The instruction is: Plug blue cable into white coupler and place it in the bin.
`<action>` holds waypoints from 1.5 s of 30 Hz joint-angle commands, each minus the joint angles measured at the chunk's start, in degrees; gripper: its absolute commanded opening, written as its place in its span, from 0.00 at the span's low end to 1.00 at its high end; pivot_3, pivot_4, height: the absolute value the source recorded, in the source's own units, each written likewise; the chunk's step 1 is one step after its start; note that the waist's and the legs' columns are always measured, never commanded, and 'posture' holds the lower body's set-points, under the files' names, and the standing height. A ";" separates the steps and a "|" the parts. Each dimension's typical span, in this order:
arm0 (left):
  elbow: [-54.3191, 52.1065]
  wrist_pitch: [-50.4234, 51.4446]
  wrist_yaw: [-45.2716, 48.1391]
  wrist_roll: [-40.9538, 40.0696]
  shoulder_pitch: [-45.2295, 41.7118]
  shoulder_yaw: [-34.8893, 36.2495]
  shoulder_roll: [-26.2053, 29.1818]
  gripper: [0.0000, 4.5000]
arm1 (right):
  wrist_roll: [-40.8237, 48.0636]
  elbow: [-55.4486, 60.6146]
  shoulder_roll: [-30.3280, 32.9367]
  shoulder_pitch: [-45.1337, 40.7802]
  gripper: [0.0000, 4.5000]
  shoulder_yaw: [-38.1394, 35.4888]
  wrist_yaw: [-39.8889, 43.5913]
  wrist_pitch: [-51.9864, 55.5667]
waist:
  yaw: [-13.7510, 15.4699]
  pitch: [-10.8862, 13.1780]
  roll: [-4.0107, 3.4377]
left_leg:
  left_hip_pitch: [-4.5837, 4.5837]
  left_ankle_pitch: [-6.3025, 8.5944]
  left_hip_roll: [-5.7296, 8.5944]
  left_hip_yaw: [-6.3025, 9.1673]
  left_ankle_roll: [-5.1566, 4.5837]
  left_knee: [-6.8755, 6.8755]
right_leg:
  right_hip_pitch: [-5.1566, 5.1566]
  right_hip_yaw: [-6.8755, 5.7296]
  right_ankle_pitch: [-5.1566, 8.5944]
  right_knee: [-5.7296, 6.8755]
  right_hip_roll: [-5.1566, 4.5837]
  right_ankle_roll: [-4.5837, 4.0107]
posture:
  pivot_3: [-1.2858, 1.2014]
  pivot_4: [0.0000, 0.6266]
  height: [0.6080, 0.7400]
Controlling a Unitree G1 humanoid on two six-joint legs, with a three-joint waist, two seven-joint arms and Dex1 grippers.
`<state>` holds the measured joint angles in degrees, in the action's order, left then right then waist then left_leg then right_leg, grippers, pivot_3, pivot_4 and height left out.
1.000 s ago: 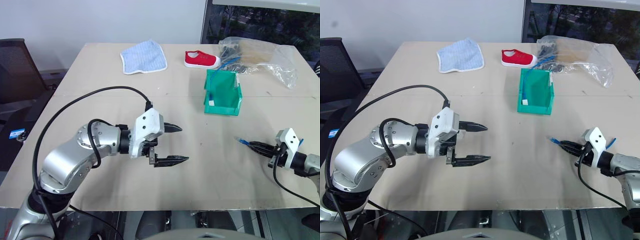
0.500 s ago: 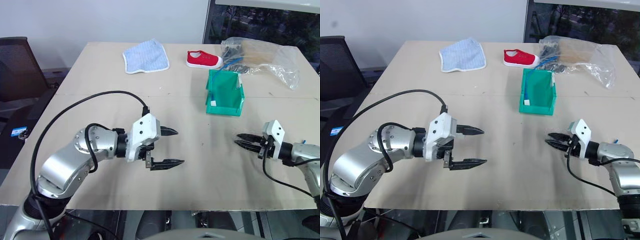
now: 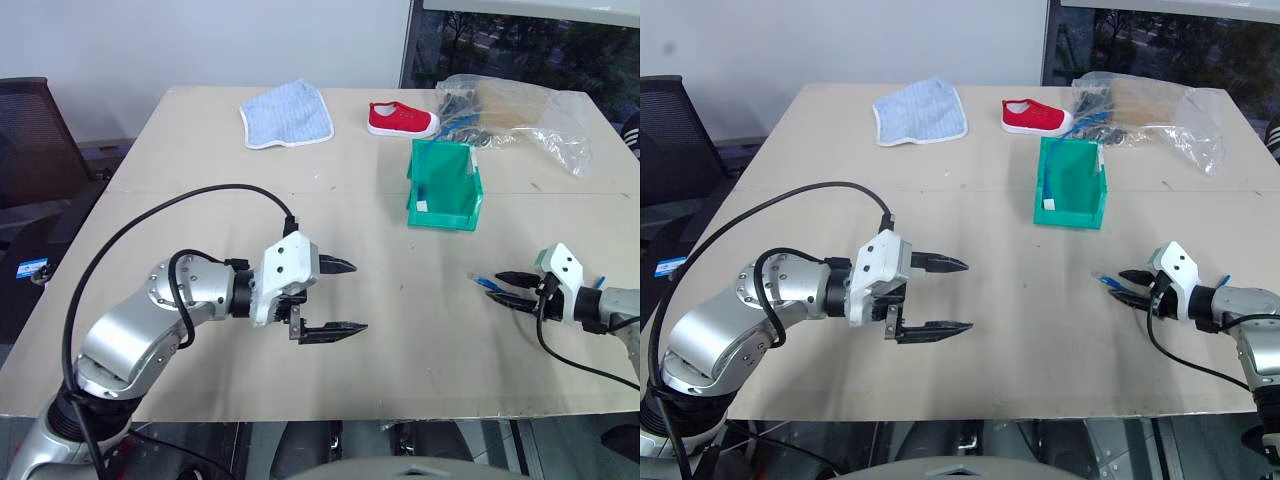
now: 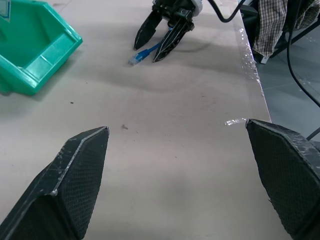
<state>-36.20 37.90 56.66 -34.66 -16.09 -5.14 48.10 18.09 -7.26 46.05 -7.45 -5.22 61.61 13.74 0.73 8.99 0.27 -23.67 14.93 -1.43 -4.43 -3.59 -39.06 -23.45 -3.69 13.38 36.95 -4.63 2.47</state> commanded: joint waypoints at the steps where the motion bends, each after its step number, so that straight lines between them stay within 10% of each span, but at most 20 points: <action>1: -0.84 -1.29 0.30 0.19 0.44 0.91 0.39 1.00 | 0.07 0.62 -0.06 -0.73 0.08 0.68 0.83 0.92 | 0.02 0.00 0.00 | 0.00 0.00 0.00 0.00 0.00 0.00 | 0.00 0.00 0.00 0.00 0.00 0.00 | 0.52 0.24 1.00; 20: 1.36 -3.07 -3.67 7.26 3.92 -1.76 -0.23 1.00 | -6.27 8.06 -8.09 -13.86 0.03 19.35 6.15 -2.03 | 0.24 0.05 0.04 | -0.09 0.01 0.02 0.06 0.00 -0.06 | -0.01 -0.06 0.00 -0.01 -0.04 -0.01 | 0.52 0.24 1.00; 30: 14.08 -7.94 -1.62 17.57 -7.06 -14.11 -6.97 1.00 | 1.13 10.10 -6.43 -9.07 1.00 7.63 4.20 -2.10 | 0.88 0.06 0.08 | -0.13 0.01 0.05 0.08 -0.01 -0.10 | -0.01 -0.09 -0.01 0.00 -0.03 0.00 | 0.52 0.24 1.00; 45: 36.65 -18.01 4.33 30.36 -19.88 -25.71 -18.66 1.00 | 10.88 32.56 -10.61 26.97 1.00 -12.15 -4.61 -3.99 | 0.84 0.04 0.08 | -0.04 0.17 0.01 0.05 -0.28 -0.16 | 0.00 -0.01 -0.01 0.08 0.05 0.02 | 0.52 0.24 1.00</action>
<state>-0.44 21.61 60.18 -5.22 -34.67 -31.32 29.94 28.96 22.86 35.48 19.35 -15.24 57.29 11.78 1.58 9.03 0.36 -23.71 15.10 -1.43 -4.38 -3.88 -39.22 -23.45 -3.69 13.37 37.05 -4.57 2.48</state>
